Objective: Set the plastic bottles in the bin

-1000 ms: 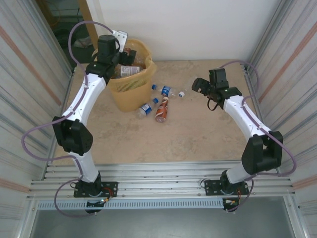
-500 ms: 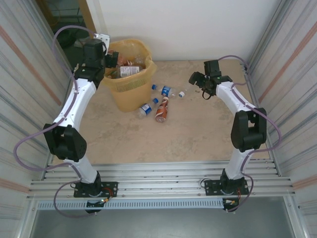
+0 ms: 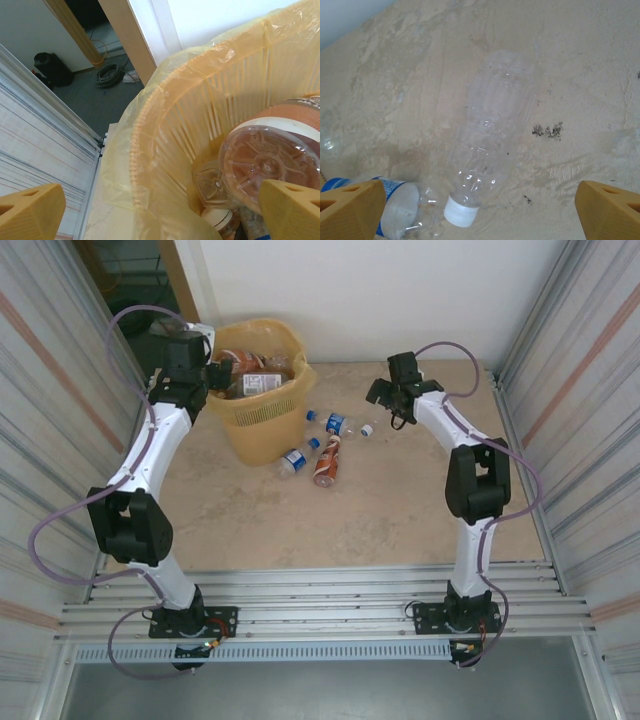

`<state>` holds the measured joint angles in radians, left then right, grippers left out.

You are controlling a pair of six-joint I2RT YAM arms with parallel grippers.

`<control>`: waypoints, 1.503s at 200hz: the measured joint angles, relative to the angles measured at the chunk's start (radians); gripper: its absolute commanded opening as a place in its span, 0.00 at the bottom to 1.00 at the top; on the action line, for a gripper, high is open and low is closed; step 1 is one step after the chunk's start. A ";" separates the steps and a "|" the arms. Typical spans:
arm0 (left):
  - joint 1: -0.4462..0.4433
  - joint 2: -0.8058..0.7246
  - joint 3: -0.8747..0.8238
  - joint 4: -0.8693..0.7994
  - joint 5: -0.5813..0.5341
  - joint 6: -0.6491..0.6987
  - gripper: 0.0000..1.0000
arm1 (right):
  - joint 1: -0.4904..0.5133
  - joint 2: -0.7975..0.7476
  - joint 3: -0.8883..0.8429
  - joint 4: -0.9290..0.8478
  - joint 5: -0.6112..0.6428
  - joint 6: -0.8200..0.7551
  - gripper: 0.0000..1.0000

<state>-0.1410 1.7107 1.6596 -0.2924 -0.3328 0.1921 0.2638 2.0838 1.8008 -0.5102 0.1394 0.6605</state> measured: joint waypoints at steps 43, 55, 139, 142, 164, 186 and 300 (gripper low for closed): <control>0.000 -0.071 -0.045 0.001 0.079 -0.045 0.99 | 0.000 0.111 0.111 -0.056 0.037 0.024 0.97; 0.000 -0.116 -0.068 0.009 0.103 -0.060 0.99 | 0.000 0.138 0.140 -0.070 0.047 0.031 0.97; 0.000 -0.490 -0.322 0.164 0.241 -0.175 0.99 | 0.001 0.302 0.299 -0.132 0.047 0.043 0.94; 0.000 -0.497 -0.331 0.167 0.246 -0.178 0.99 | 0.001 0.306 0.304 -0.134 0.047 0.043 0.94; 0.000 -0.550 -0.386 0.193 0.279 -0.214 0.99 | 0.001 0.344 0.339 -0.151 0.047 0.043 0.93; 0.000 -0.589 -0.424 0.208 0.303 -0.245 0.99 | 0.000 0.367 0.347 -0.172 0.047 0.042 0.91; 0.000 -0.621 -0.514 0.246 0.397 -0.386 0.99 | -0.017 0.345 0.253 -0.166 0.020 -0.006 0.52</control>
<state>-0.1410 1.0893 1.1454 -0.0463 0.0639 -0.1940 0.2466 2.4290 2.0533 -0.6762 0.1596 0.6548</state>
